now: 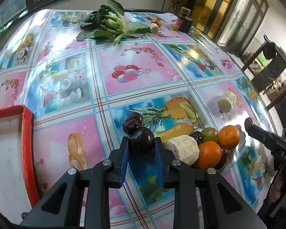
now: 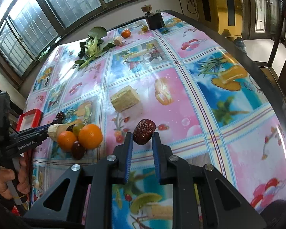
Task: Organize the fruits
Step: 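Grasp a dark plum with the left gripper and lift it toward the tray, then carry the plum with the left gripper over the tray while the right gripper carries the date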
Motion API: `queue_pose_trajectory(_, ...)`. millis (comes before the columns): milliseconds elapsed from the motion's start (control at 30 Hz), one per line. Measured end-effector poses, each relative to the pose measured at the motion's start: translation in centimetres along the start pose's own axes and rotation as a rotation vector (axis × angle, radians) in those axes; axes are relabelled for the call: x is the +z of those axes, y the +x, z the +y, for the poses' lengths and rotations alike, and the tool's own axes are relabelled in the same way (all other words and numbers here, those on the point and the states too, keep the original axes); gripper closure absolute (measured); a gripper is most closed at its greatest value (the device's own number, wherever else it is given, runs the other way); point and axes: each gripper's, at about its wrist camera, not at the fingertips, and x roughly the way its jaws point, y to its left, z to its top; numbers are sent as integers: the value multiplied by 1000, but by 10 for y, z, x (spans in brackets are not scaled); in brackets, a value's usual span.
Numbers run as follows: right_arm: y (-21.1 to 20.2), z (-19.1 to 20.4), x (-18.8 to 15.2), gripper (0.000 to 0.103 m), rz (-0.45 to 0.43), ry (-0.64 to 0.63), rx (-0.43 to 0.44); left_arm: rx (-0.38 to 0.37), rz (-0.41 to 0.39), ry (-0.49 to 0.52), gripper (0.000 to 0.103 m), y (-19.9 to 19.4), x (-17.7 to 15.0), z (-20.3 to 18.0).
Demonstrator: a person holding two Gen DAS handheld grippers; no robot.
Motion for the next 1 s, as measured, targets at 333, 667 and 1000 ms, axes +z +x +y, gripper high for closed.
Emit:
queue_pose_trajectory(333, -26, 14, -8, 82, -28, 2, 34, 40, -69, -73, 78, -53, -21, 3)
queue_pose_trajectory(667, -31, 77, -20, 82, -5, -87, 129, 165, -125, -140, 78, -109, -47, 22)
queue_pose_trajectory(1000, -21, 173, -30, 81, 22, -244, 245, 349, -172, -244, 78, -151, -78, 78)
